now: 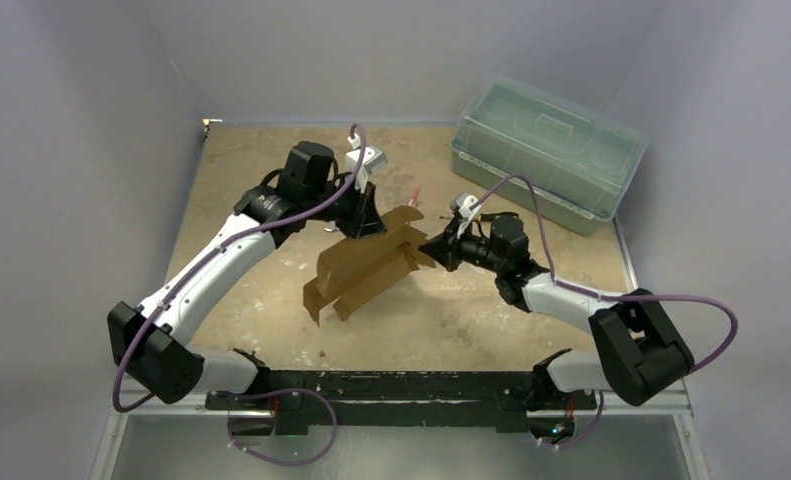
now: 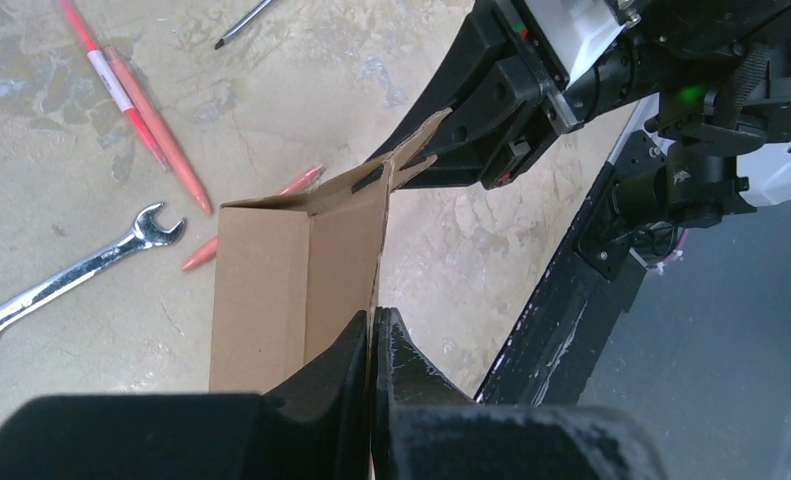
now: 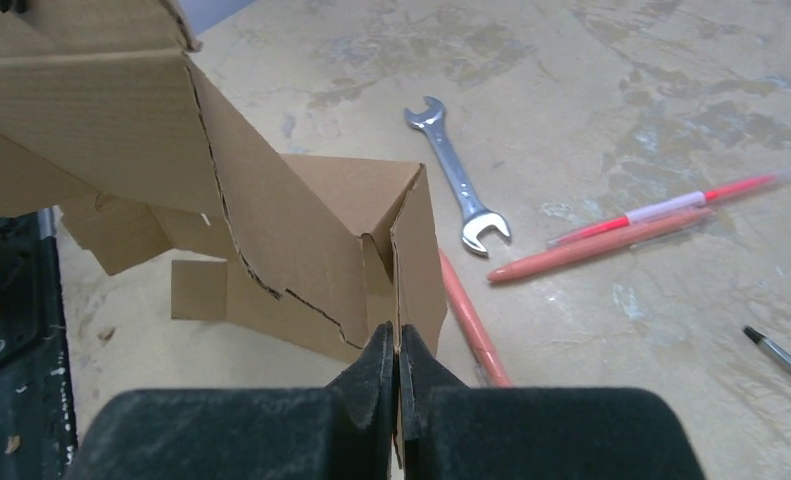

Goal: Fold the paper box

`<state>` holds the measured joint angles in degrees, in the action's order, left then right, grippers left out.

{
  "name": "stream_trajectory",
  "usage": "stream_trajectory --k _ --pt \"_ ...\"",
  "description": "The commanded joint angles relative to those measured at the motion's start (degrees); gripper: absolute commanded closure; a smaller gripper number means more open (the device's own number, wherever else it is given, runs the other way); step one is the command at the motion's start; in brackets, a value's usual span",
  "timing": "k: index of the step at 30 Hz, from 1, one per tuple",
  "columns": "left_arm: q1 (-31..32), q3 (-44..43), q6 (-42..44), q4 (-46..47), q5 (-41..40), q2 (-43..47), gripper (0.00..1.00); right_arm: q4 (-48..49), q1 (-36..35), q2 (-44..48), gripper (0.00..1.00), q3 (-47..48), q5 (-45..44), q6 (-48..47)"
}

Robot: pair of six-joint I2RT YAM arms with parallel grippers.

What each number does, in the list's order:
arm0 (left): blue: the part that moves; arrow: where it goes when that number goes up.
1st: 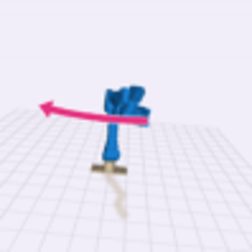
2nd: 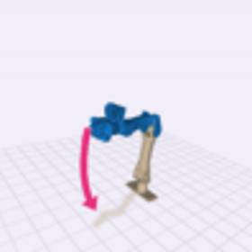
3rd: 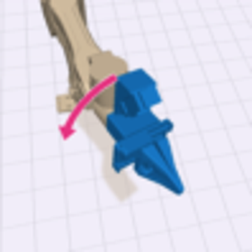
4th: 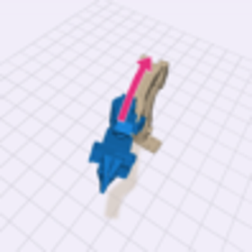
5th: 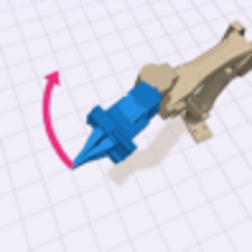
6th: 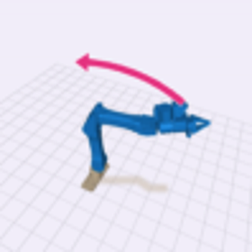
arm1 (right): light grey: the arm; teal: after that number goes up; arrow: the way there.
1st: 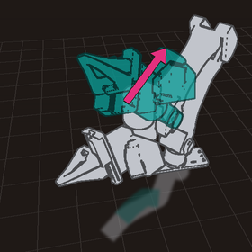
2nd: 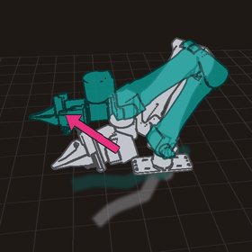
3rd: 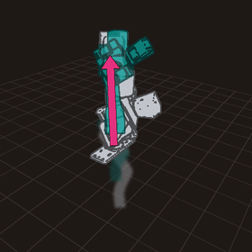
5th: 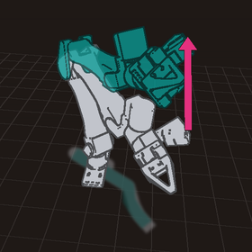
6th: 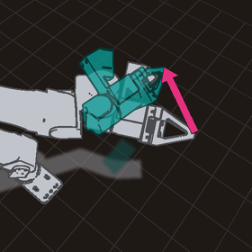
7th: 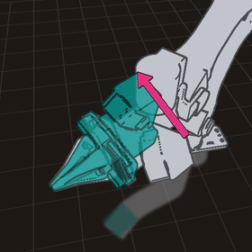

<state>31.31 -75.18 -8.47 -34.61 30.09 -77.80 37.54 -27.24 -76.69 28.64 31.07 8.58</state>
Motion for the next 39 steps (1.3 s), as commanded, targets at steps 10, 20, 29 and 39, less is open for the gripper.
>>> stream_trajectory --k 10,20,29,39 --pt "0.59 6.08 -3.11 2.88 2.52 2.15 1.00 3.08 -1.93 -2.18 1.00 -1.90 -3.73 1.11" --pt "0.59 10.98 -7.86 5.27 -1.88 5.99 1.00 3.36 -1.97 -2.95 1.00 -2.63 -1.65 0.87" --pt "0.55 17.25 -14.12 12.48 -4.91 10.28 1.00 5.23 -2.06 -3.12 1.00 -4.12 1.32 0.53" --pt "0.59 19.07 -16.26 13.72 -8.11 13.13 1.00 9.96 -3.16 -3.90 0.99 -5.97 2.16 -1.72"
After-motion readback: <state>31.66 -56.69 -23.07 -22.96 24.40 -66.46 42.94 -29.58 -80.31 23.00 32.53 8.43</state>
